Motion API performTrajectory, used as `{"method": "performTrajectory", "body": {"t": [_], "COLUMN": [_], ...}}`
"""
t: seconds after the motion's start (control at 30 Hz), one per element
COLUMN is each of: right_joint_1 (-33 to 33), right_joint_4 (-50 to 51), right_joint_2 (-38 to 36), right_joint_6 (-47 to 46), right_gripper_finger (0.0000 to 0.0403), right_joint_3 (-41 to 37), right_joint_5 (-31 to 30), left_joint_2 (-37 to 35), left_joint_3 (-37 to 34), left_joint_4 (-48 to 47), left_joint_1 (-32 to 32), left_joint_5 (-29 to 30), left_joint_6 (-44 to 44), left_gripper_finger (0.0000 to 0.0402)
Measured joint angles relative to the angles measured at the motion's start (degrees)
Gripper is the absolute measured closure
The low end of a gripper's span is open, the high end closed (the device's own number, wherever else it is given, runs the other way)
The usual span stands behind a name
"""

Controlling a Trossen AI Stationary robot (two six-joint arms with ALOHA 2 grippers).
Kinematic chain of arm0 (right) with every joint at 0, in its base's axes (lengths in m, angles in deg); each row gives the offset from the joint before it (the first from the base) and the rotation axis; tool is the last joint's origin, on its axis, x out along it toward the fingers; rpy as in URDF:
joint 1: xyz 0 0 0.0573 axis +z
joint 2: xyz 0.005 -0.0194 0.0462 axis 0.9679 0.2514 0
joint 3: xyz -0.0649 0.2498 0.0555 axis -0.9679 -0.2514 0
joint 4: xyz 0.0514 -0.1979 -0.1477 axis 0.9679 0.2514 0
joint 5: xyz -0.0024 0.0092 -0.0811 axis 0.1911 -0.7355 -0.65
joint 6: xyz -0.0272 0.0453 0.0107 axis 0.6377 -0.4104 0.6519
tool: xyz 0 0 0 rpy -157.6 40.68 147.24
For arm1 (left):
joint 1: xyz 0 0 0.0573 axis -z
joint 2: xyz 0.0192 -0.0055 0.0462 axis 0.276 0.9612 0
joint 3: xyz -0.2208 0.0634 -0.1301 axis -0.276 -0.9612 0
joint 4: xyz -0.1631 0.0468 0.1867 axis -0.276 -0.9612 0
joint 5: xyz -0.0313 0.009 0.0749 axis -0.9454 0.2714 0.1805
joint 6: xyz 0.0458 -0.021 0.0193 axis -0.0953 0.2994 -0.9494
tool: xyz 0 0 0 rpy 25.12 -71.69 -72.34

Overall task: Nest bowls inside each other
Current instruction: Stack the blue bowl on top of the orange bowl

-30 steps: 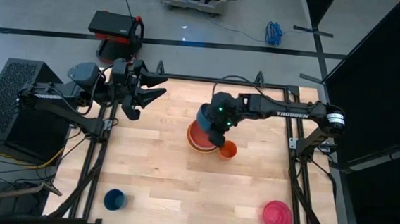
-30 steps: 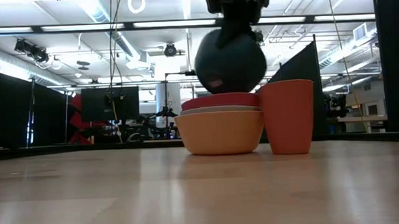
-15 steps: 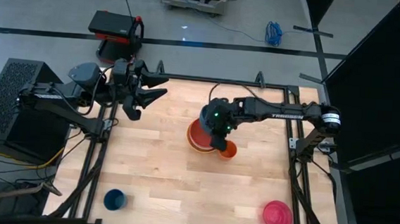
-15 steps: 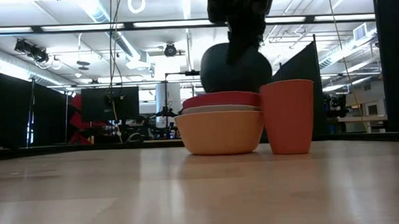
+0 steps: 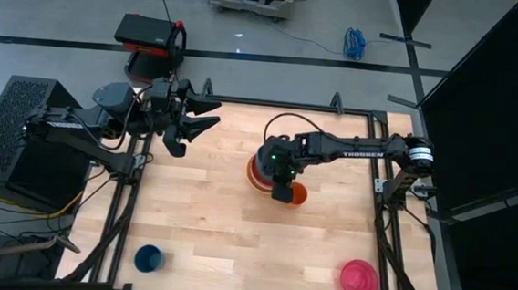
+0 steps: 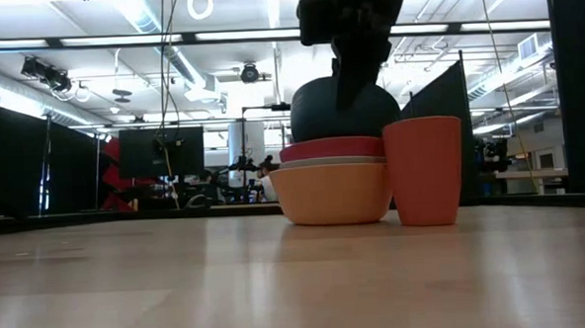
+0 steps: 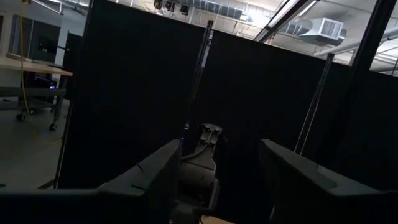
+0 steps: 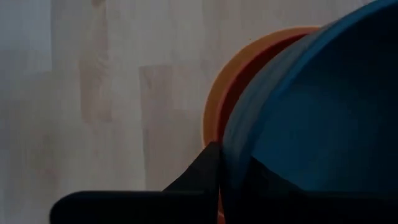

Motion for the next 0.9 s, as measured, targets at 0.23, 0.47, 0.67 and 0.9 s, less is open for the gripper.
{"method": "performTrajectory", "body": {"t": [0.23,0.47,0.67,0.9], "right_joint_1": [0.34,0.34,0.19,0.02], "right_joint_4": [-1.75,-3.24,-3.01,-2.63], "right_joint_2": [0.56,0.56,0.56,0.56], "right_joint_6": [0.55,0.46,-0.13,-0.23], "right_gripper_finger": [0.0403,0.0370,0.0345,0.0350], "right_joint_3": [0.08,0.08,0.08,0.08], "right_joint_5": [2.30,2.96,2.17,1.20], "left_joint_2": [0.14,0.14,0.14,0.14], "left_joint_3": [0.00,0.00,0.00,0.00], "left_joint_4": [0.02,0.04,0.04,0.04], "left_joint_1": [0.00,0.00,0.00,0.00], "left_joint_5": [0.10,0.11,0.11,0.10], "left_joint_6": [0.02,0.03,0.12,0.30], "left_gripper_finger": [0.0197,0.0199,0.0197,0.0198]}}
